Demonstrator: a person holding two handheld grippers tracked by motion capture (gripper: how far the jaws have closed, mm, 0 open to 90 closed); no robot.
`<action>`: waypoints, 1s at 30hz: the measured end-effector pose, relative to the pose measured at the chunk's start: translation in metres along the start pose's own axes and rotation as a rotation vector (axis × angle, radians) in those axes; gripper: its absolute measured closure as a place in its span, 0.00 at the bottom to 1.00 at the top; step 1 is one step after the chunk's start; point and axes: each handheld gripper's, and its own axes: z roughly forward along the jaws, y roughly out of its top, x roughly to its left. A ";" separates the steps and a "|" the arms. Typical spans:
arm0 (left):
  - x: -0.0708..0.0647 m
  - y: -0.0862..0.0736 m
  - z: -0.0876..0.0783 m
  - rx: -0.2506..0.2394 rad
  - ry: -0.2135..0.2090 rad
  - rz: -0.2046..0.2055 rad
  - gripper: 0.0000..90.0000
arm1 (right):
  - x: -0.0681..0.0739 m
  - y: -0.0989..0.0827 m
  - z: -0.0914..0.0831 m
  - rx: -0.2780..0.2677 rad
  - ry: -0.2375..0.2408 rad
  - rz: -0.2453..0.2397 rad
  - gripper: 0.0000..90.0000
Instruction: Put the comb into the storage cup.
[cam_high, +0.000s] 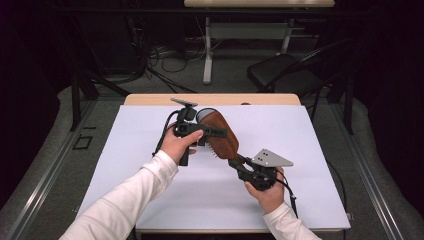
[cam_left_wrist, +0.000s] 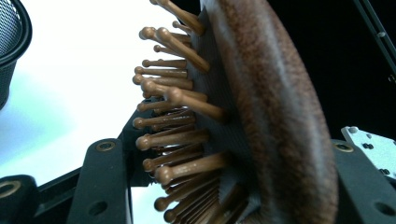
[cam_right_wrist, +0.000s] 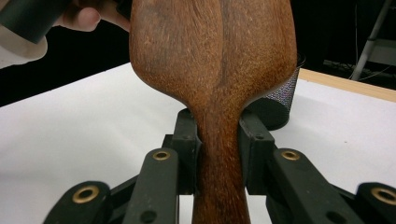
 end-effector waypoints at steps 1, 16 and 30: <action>0.000 0.000 0.000 0.000 0.000 -0.001 0.48 | 0.000 0.000 0.000 0.001 0.001 -0.002 0.79; -0.002 -0.001 0.000 0.005 0.005 -0.036 0.51 | 0.000 -0.002 0.002 0.009 0.005 0.002 0.79; -0.002 0.000 -0.001 0.013 -0.004 -0.086 0.53 | 0.000 -0.002 0.002 0.005 0.010 0.004 0.79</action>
